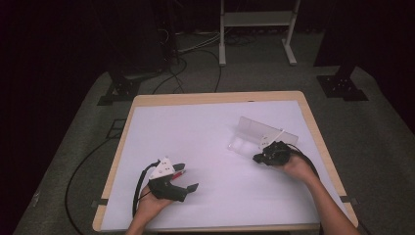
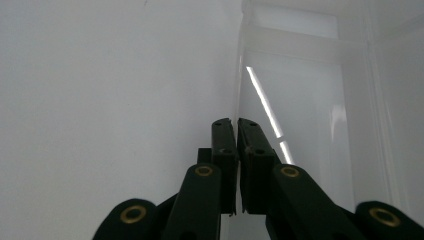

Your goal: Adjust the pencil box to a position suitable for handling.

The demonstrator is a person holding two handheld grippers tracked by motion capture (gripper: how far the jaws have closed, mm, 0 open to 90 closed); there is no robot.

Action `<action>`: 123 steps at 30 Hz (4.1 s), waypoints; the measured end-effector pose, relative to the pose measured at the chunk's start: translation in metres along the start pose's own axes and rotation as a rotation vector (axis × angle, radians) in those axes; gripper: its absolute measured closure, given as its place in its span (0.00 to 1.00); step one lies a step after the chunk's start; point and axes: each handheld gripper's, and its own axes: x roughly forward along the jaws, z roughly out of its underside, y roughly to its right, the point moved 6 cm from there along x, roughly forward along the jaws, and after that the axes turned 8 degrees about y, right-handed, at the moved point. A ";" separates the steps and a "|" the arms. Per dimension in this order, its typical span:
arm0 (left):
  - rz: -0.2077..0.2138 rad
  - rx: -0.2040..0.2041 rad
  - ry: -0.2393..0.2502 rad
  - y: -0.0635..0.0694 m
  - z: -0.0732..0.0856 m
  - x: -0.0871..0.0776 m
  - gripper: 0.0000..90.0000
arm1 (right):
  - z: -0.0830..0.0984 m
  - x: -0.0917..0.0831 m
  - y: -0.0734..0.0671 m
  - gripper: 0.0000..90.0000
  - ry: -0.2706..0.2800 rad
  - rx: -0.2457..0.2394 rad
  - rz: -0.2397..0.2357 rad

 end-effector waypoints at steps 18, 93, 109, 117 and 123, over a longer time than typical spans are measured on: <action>-0.009 -0.005 0.005 -0.003 -0.001 -0.004 0.12 | -0.011 -0.015 -0.008 0.96 0.045 -0.062 0.024; -0.030 -0.005 0.009 -0.009 0.000 -0.012 0.12 | -0.037 0.027 -0.096 0.93 0.055 -0.208 -0.292; -0.029 -0.005 0.010 -0.010 0.000 -0.013 0.12 | -0.040 0.010 -0.088 0.63 0.140 -0.101 -0.278; -0.032 -0.007 0.009 -0.011 0.000 -0.013 0.12 | -0.034 -0.005 -0.081 0.53 0.169 -0.061 -0.229; -0.032 -0.006 0.011 -0.011 0.000 -0.013 0.12 | -0.028 -0.014 -0.076 0.49 0.180 -0.024 -0.210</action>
